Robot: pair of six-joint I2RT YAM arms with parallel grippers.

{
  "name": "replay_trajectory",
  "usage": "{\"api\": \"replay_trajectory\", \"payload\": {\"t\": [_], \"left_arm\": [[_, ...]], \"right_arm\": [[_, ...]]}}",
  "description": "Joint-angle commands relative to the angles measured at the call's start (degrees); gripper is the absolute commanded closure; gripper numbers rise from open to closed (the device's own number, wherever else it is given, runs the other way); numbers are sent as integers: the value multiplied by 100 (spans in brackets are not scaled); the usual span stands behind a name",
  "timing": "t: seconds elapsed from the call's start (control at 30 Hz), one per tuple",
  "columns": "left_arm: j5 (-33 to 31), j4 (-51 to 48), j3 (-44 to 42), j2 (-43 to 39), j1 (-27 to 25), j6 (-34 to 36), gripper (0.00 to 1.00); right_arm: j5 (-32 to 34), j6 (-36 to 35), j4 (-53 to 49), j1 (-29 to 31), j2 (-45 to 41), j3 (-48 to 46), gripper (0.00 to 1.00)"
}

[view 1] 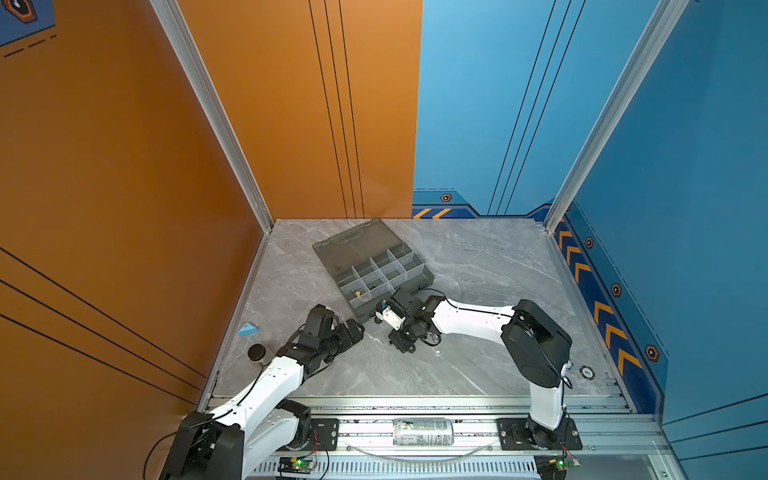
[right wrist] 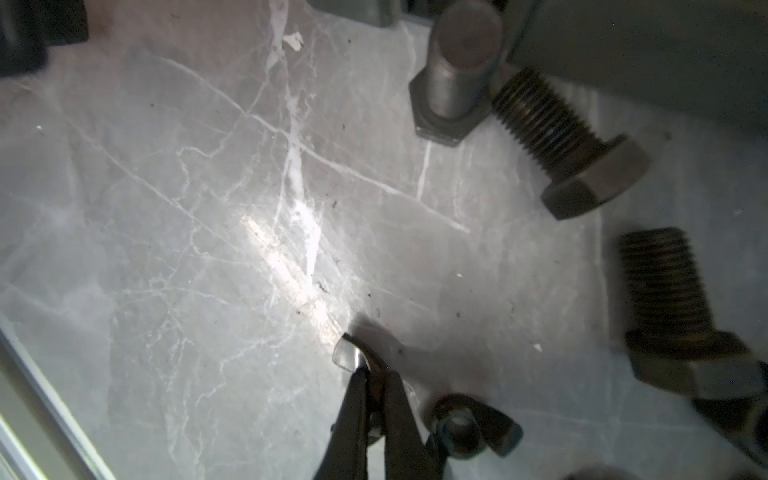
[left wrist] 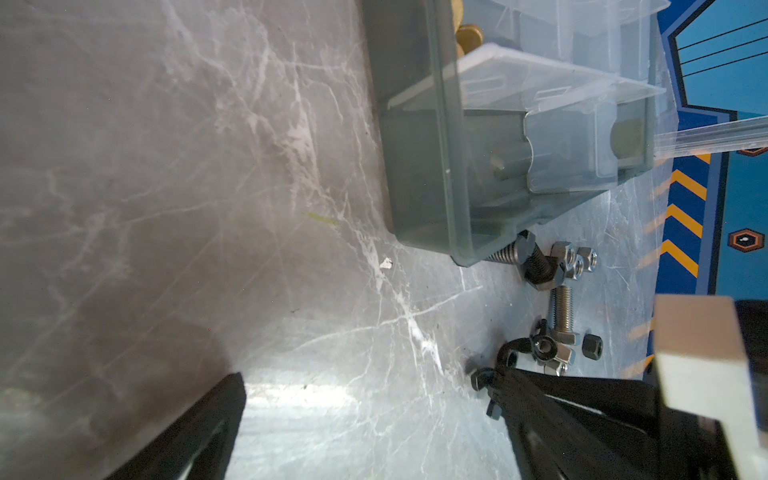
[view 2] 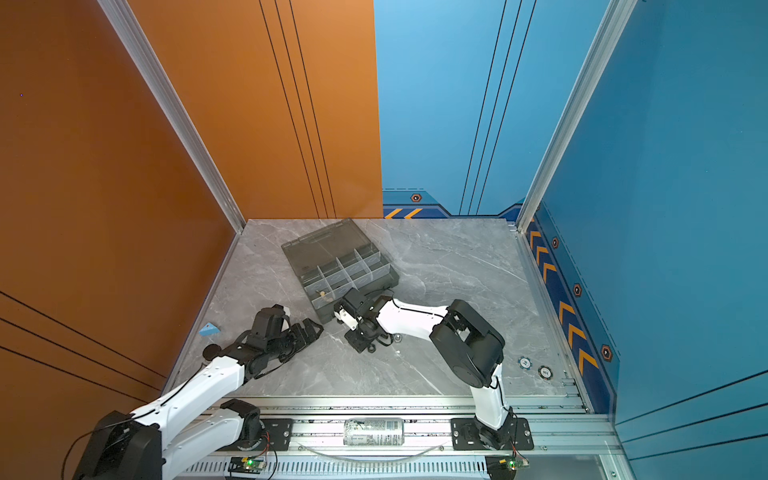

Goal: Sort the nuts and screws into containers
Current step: 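Lift the black wing nut and carry it over the box with the right gripper, then open the right gripper to drop the wing nut into a compartment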

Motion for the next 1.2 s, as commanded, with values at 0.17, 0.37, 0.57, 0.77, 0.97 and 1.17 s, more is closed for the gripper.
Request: {"api": "replay_trajectory", "payload": {"t": [0.17, 0.37, 0.57, 0.77, 0.97, 1.17], "left_arm": [[124, 20, -58, -64, 71, 23, 2], [128, 17, -60, -99, 86, 20, 2], [143, 0, -37, -115, 110, 44, 2], [230, 127, -58, -150, 117, 12, 2], [409, 318, -69, -117, 121, 1, 2], [574, 606, -122, -62, 128, -76, 2]], "right_arm": [[-812, -194, -125, -450, -190, 1059, 100], [-931, -245, -191, -774, 286, 2172, 100], [-572, -253, -346, -959, 1188, 3464, 100], [-104, -91, -463, -1033, 1942, 4309, 100], [102, -81, -488, -1074, 2322, 4548, 100], [175, -152, -576, -1084, 2426, 4548, 100]]}}
